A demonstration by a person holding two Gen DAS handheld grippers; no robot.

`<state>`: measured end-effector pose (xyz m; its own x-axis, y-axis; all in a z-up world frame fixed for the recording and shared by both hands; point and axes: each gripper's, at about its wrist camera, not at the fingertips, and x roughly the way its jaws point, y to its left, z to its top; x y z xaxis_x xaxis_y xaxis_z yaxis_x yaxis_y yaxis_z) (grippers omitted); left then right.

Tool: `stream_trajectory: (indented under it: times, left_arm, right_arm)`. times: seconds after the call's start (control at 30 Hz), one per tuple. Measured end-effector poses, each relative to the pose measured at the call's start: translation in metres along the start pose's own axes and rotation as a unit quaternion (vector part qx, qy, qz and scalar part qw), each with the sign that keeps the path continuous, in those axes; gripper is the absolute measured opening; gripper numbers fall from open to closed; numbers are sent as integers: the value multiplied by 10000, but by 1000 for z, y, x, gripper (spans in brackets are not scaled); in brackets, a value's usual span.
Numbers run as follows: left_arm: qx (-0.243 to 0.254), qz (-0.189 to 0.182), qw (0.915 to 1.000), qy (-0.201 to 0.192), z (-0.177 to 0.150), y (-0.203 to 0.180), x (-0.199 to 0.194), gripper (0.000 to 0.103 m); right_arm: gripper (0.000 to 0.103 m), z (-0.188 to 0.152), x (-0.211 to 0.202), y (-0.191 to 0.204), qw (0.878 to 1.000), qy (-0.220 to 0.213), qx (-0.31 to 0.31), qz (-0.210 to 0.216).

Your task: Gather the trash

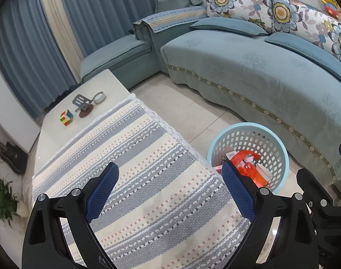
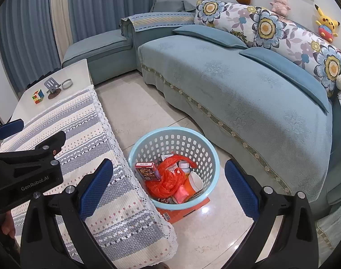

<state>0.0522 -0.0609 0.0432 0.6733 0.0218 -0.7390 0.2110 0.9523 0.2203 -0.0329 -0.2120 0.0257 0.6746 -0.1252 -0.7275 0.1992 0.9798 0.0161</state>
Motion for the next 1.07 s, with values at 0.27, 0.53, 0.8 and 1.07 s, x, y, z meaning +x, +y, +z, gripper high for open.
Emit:
stream_trajectory:
  times: [0.27, 0.53, 0.8, 1.07]
  left_arm:
    - [37, -11, 10000, -4, 1, -3, 1, 91]
    - [78, -46, 10000, -12, 0, -2, 0, 91]
    - [185, 31, 9996, -191, -1, -1, -4, 90]
    - [-110, -278, 9989, -352, -34, 63, -5, 91]
  right_arm:
    - [95, 0, 1, 1, 10000, 20, -5, -12]
    - [95, 0, 2, -1, 10000, 42, -11, -24]
    - [95, -1, 3, 0, 10000, 77, 7, -16]
    - [95, -1, -2, 26, 9990, 93, -423, 135]
